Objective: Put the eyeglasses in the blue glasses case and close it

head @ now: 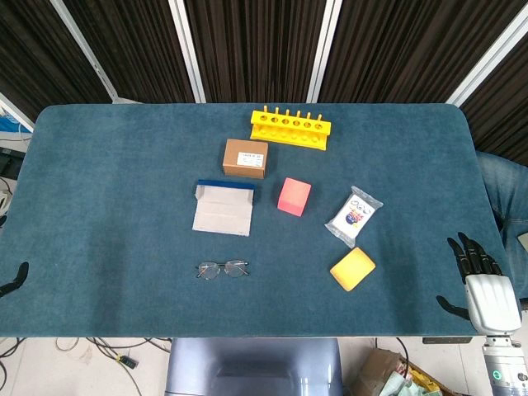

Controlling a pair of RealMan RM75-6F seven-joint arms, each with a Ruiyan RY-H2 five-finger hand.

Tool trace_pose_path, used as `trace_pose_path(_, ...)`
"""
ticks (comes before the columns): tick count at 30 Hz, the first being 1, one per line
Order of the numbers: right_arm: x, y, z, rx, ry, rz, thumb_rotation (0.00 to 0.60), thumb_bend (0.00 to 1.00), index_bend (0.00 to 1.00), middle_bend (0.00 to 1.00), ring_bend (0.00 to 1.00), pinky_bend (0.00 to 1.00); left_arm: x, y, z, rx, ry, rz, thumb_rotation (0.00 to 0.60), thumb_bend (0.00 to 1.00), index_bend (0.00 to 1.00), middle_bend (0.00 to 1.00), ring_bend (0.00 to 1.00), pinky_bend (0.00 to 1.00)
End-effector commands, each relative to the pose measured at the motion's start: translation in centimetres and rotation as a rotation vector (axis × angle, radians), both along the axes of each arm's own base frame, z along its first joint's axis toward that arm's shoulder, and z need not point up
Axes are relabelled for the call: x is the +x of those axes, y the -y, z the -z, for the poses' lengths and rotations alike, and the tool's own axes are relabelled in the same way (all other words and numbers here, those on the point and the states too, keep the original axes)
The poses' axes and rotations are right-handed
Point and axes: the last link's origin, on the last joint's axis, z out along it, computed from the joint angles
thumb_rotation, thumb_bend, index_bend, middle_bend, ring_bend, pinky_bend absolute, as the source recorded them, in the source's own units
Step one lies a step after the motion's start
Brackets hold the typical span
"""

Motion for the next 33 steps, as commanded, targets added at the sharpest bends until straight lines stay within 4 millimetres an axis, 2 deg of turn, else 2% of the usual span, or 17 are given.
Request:
trace_pose_path(1,0.0,0.0,-0.1,-0.003,0.004,-0.001,0.6,0.14,0.0,0.0,0.1,0.22,0.4,-0.7,0.8,-0.062,-0.005,0.005,0.6,0.35,0.12,0.03,0.0,0.0)
trace_pose_path(3,0.0,-0.1,0.0,0.004,0.011,-0.001,0.6,0.13,0.0,0.0,0.1,0.22,1.1,-1.8,1.1,-0.123,0.002,0.015,0.6,0.35,0.15,0.04,0.0,0.0)
trace_pose_path(7,0.0,-0.1,0.0,0.012,0.011,0.001,0.6,0.13,0.0,0.0,0.1,0.22,2.8,-4.7,1.4,-0.223,-0.068,0.038,0.6,0.35,0.15,0.04,0.0,0.0)
trace_pose_path(11,0.0,-0.1,0.2,0.018,0.01,-0.001,0.6,0.13,0.0,0.0,0.1,0.22,5.9,-8.0,2.2,-0.304,-0.033,0.068,0.6,0.35,0.17,0.04,0.0,0.0)
trace_pose_path(14,0.0,-0.2,0.3,0.018,0.011,-0.003,0.6,0.13,0.0,0.0,0.1,0.22,7.8,-9.7,2.8,-0.369,-0.002,0.077,0.6,0.36,0.19,0.04,0.0,0.0)
trace_pose_path(17,0.0,-0.2,0.3,0.017,0.011,-0.001,0.6,0.13,0.0,0.0,0.1,0.22,9.9,-11.5,3.8,-0.438,0.005,0.087,0.6,0.38,0.22,0.04,0.0,0.0)
trace_pose_path(21,0.0,-0.2,0.4,0.014,0.01,0.001,0.6,0.13,0.0,0.0,0.1,0.22,11.7,-13.2,5.2,-0.486,0.002,0.073,0.6,0.39,0.25,0.04,0.0,0.0)
trace_pose_path(22,0.0,-0.2,0.5,0.018,0.012,0.005,0.6,0.13,0.0,0.0,0.1,0.22,13.5,-13.9,7.1,-0.524,0.016,0.095,0.6,0.4,0.25,0.04,0.0,0.0)
trace_pose_path(25,0.0,-0.2,0.6,0.022,0.012,0.006,0.6,0.13,0.0,0.0,0.1,0.22,15.2,-14.1,9.4,-0.537,0.016,0.078,0.6,0.4,0.28,0.05,0.0,0.0)
trace_pose_path(33,-0.1,-0.1,0.6,0.019,0.011,0.013,0.6,0.13,0.0,0.0,0.1,0.22,17.4,-13.6,12.8,-0.541,-0.022,0.057,0.6,0.4,0.32,0.06,0.0,0.0)
